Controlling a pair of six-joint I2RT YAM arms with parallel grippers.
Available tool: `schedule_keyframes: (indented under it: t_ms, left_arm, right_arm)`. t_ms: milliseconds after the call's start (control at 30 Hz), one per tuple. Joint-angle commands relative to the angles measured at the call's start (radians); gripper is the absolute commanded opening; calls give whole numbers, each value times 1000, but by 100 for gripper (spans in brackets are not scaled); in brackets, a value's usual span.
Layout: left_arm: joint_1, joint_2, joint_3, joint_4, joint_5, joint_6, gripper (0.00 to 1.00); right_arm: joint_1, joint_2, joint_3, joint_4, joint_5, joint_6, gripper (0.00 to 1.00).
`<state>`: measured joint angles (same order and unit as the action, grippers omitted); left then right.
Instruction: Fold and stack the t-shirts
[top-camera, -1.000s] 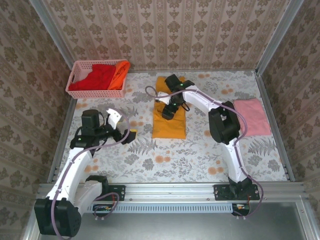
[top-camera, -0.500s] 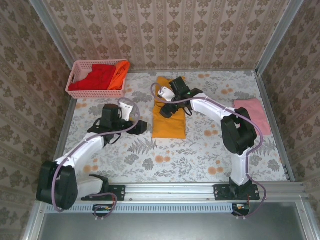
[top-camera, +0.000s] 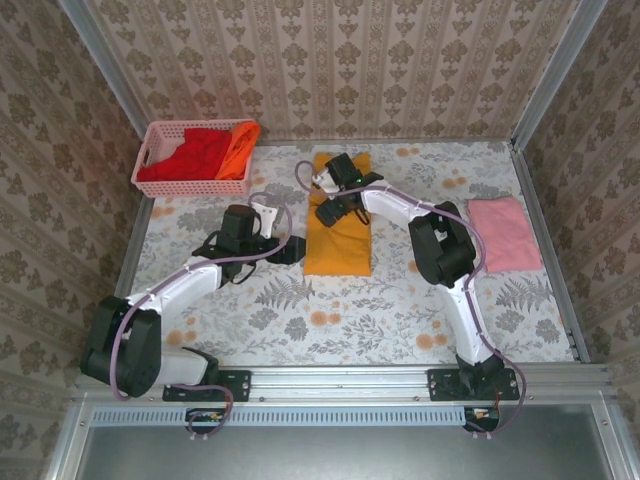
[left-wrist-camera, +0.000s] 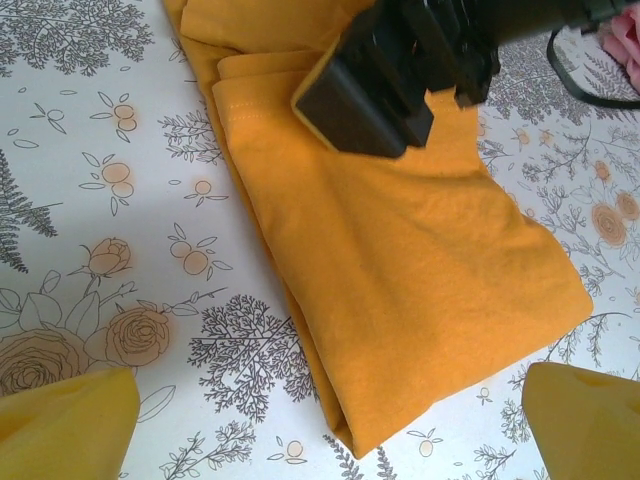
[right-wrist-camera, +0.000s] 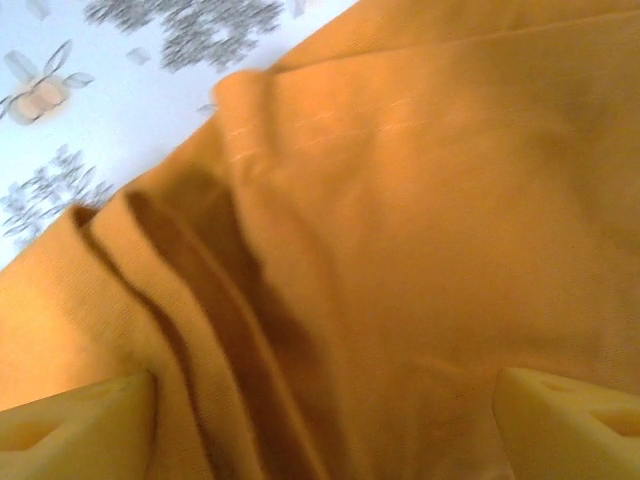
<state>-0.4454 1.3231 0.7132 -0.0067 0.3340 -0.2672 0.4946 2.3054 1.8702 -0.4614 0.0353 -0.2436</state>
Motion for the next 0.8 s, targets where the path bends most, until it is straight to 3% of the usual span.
schedule_keyframes:
  t_ms: [0,267,433,567,700,767]
  left_arm:
    - [-3,2,28,0,-21,-25,100]
    - [-3,97,95,-9,-36,-110,100]
    - [-4,211,183,-29,-36,-176,100]
    - [-3,322,274,-68,-46,-264,88]
    - [-4,438,382,-131,-15,-319,74]
    - [-3,488,430,-176,-6,-343,73]
  right_arm:
    - [-26,14,86,-58,61,41,87]
    - [-58,-117,-33,-23,78,172,87]
    - [-78,-267,-204,-11,75,453,85]
    - [-112,-368,-359,7,5,711,72]
    - [-138,-395,-472,76,-94,830,56]
    - [-143,-384,-484,94,-115,839,51]
